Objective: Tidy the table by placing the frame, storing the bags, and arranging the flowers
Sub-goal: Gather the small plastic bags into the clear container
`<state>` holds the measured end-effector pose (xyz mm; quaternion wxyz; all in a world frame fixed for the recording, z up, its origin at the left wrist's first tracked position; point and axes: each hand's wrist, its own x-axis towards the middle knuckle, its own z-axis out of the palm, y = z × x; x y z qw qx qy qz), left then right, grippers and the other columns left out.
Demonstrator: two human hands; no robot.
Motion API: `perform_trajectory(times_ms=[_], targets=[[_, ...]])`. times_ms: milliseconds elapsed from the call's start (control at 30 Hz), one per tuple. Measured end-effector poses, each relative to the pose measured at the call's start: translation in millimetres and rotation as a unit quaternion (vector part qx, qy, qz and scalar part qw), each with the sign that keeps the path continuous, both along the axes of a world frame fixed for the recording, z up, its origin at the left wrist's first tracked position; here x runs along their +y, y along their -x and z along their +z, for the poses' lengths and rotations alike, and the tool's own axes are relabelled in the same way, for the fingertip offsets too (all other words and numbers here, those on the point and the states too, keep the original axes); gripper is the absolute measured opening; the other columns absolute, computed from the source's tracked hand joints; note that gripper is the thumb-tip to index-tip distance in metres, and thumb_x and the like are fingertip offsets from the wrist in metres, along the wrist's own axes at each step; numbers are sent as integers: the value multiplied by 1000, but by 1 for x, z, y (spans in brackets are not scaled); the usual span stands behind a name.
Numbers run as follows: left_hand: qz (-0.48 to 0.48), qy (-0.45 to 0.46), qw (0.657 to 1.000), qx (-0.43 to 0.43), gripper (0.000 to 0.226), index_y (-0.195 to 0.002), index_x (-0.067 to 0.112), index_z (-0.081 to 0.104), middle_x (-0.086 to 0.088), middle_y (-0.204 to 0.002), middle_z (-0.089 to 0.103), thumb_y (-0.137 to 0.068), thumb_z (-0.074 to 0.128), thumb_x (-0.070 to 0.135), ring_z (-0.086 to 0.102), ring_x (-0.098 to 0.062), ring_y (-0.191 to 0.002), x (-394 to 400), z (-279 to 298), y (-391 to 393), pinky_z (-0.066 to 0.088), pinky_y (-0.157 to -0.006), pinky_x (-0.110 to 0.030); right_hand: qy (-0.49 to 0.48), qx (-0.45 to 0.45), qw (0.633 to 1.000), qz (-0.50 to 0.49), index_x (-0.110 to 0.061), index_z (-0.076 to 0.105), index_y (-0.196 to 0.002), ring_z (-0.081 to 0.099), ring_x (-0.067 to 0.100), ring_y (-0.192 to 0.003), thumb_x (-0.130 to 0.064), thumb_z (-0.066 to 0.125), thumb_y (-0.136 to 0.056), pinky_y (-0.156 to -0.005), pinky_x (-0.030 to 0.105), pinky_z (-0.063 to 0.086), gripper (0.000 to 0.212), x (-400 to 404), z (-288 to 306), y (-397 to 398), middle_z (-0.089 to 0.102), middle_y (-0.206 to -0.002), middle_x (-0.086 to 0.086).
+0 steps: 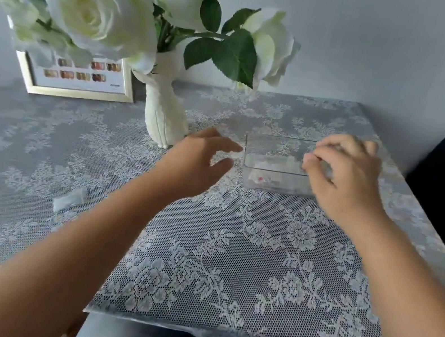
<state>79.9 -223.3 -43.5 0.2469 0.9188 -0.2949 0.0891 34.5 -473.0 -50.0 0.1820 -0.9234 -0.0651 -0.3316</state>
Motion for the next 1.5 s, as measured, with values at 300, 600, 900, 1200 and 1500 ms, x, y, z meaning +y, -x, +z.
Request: perform_trajectory(times_ms=[300,600,900,1200,1500], targets=[[175,-31,981,77,35,-119,29,65,4,-110,61,-85,70,26,59,-16,-96,150,-18,35,51,-87,-41,68,198,920,331,-17,63,-78,50,16,-87,-36,61,-87,-83,34,43,22,132,6,-2,58,-86,1],[256,-120,952,114,47,-127,31,60,2,-121,54,-85,60,50,50,-17,-105,205,-30,63,43,-93,-36,137,333,866,346,-29,40,-139,40,15,-115,-59,53,-83,-95,37,38,64,224,-21,-11,43,-129,-2],[261,12,958,113,39,-119,31,64,9,-98,56,-81,72,37,54,2,-79,211,-40,65,40,-53,-7,159,361,845,361,-32,39,-140,31,16,-117,-60,61,-75,-98,42,32,74,261,-26,-21,42,-130,-9],[246,122,956,103,11,-85,30,64,10,-80,65,-81,74,27,63,5,-59,207,-48,64,44,-45,-9,21,408,832,376,-34,64,-99,56,5,-66,-34,80,-70,-52,26,44,33,262,-22,-18,58,-81,-11],[222,163,959,67,9,-92,35,70,20,-71,67,-86,69,29,59,-7,-44,179,-28,54,46,-44,-20,-78,352,858,365,-39,49,-91,60,0,-59,-20,81,-70,-47,15,46,43,230,-7,-1,63,-78,-9]])
